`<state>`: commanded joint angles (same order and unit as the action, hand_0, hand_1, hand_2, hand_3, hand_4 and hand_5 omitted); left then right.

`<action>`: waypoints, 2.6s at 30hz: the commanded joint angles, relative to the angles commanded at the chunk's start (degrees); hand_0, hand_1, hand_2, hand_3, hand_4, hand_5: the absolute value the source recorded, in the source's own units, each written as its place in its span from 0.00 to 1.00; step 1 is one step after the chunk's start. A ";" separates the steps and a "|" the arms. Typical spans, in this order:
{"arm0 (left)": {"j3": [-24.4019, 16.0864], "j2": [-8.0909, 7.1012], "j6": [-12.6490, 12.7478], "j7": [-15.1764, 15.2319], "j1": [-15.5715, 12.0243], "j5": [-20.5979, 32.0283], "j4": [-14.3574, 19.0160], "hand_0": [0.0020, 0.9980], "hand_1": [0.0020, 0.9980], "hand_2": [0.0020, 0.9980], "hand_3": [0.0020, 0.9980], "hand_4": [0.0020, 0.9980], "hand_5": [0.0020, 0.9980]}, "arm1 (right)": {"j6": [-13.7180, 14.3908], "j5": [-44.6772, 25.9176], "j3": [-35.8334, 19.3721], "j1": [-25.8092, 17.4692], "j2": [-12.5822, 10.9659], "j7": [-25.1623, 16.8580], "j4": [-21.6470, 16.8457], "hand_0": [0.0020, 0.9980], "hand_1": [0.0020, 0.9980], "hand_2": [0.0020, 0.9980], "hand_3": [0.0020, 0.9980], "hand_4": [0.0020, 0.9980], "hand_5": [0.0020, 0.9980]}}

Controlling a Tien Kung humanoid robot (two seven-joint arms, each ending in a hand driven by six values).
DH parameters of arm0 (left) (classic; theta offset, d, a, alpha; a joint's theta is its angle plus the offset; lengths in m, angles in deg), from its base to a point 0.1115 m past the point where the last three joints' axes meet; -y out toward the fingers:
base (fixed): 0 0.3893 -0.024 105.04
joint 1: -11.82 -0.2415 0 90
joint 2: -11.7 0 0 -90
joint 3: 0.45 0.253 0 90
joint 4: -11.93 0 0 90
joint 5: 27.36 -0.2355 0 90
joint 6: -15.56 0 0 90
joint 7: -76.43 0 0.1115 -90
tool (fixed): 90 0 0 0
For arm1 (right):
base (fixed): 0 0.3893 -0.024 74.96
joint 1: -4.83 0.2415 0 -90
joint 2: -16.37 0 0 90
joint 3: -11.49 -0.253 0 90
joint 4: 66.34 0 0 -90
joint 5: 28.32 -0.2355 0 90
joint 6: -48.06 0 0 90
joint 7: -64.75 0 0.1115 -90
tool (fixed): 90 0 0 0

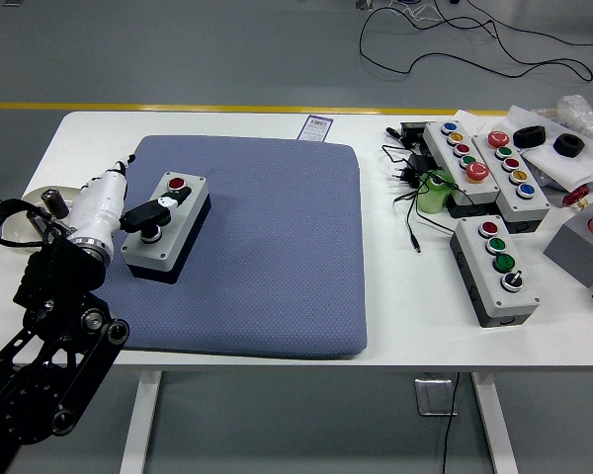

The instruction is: Pick up the button,place it on the desk,press the button,press the button

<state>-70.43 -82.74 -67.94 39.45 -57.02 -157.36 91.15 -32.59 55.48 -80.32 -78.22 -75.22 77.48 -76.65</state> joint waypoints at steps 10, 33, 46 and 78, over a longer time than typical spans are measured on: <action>4.06 1.70 -2.65 0.00 2.26 0.00 -4.90 1.00 1.00 1.00 1.00 1.00 0.77 | 0.06 0.69 -0.01 -0.31 -0.03 0.10 0.00 0.67 0.68 0.72 0.60 0.43 0.27; 1.95 3.96 -2.95 0.00 4.67 0.00 -14.22 1.00 1.00 1.00 1.00 1.00 0.73 | 0.19 1.22 0.01 -0.61 0.22 -0.23 0.00 0.67 0.68 0.72 0.60 0.43 0.27; 0.65 4.42 -6.00 0.00 5.01 0.00 -15.25 0.79 0.99 1.00 1.00 0.97 0.55 | 0.49 1.34 -0.95 -1.57 0.11 -0.43 0.00 0.67 0.67 0.71 0.59 0.43 0.27; 1.59 4.09 -4.31 0.00 5.34 0.00 -16.27 0.00 0.00 0.09 0.57 0.91 0.41 | 0.66 2.30 -2.13 -1.59 -0.04 -0.47 0.00 0.67 0.67 0.70 0.59 0.43 0.27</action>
<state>-68.84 -78.65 -72.25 39.45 -51.68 -157.36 74.88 -31.92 57.78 -82.45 -79.82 -75.25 77.01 -76.65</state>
